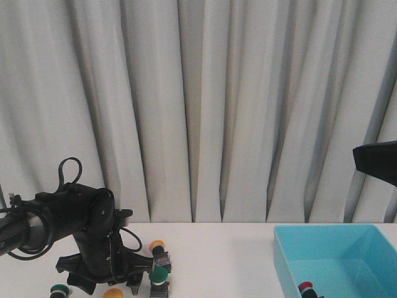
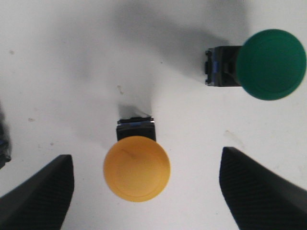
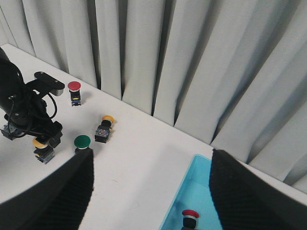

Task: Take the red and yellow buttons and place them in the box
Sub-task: 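Lower the left gripper onto the yellow-capped button and grasp it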

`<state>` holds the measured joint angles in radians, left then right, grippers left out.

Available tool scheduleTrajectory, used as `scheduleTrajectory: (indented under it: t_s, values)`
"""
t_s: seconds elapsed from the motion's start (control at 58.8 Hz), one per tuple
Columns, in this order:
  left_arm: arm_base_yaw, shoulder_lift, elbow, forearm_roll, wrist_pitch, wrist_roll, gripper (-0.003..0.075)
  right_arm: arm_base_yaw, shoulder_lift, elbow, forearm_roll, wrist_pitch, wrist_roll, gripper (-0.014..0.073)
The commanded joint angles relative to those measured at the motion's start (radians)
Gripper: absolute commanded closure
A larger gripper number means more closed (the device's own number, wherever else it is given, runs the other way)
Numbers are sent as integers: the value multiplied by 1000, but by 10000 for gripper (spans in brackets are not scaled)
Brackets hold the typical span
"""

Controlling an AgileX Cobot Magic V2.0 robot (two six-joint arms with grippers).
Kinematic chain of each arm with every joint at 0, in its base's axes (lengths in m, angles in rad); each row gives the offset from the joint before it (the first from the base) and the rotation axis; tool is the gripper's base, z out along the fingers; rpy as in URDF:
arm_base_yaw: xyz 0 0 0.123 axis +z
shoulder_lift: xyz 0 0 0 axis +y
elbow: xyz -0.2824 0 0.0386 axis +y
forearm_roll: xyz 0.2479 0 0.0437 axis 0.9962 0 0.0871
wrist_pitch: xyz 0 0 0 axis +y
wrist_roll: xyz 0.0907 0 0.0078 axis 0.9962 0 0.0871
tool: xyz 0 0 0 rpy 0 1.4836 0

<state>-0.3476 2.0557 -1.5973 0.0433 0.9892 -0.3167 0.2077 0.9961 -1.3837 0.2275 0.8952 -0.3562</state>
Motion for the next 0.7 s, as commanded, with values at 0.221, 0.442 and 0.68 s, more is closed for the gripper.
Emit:
scheduleTrajectory:
  t_s: [0.221, 0.442, 0.68]
  values:
    - [9, 4, -29, -59, 19, 24, 127, 3, -8, -26, 6, -55, 2, 106]
    - [9, 14, -29, -55, -4, 26, 127, 3, -8, -26, 6, -54, 2, 106]
    - [9, 14, -29, -55, -32, 26, 127, 3, -8, -26, 6, -51, 2, 106]
